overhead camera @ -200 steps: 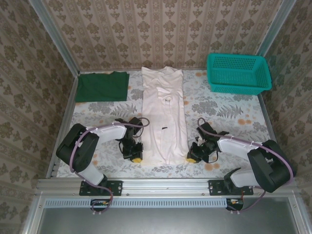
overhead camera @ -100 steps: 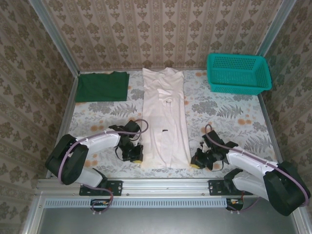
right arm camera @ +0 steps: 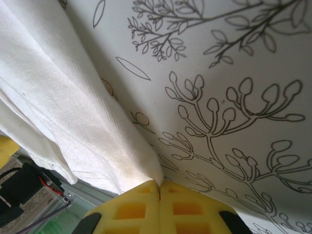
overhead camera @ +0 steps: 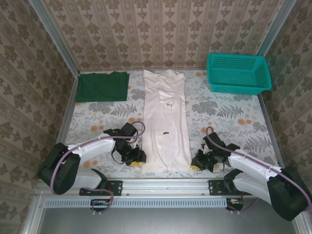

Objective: Fold and stack the t-shirts

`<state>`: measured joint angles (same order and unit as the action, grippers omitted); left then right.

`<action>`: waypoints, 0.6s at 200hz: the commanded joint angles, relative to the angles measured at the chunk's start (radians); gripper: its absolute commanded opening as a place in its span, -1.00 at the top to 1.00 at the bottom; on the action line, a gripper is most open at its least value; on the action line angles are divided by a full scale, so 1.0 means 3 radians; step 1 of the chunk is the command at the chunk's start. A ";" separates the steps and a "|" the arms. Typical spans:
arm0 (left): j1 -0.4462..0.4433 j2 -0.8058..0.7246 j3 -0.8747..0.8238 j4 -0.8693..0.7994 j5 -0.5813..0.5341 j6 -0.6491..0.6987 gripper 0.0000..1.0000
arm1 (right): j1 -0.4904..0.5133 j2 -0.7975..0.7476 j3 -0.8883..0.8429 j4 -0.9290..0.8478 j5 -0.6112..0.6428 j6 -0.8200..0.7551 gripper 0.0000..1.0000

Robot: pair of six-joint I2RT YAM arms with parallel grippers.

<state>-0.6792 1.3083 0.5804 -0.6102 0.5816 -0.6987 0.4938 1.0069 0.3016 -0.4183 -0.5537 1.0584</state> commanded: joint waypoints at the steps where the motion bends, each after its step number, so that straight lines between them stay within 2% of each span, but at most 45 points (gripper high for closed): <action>1: 0.0012 -0.0050 -0.0042 0.0069 0.0183 -0.0006 0.01 | 0.0027 0.0060 0.0026 0.0044 0.0001 0.0133 1.00; 27: -0.0014 0.0039 -0.0101 0.0024 0.0183 0.0043 0.03 | 0.0033 0.0110 0.0058 0.0042 0.0000 0.0113 1.00; 77: -0.0182 0.0086 -0.0317 0.0228 0.0282 -0.0113 0.21 | 0.0036 0.0104 0.0070 0.0040 0.0017 0.0121 1.00; 120: -0.0210 0.0283 -0.0175 0.0408 0.0316 -0.0180 0.35 | 0.0046 0.0148 0.0134 0.0027 0.0034 0.0082 1.00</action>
<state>-0.7185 1.3499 0.5179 -0.5583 0.6331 -0.7284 0.4995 1.0458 0.3107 -0.4065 -0.5537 1.0740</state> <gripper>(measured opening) 0.346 0.062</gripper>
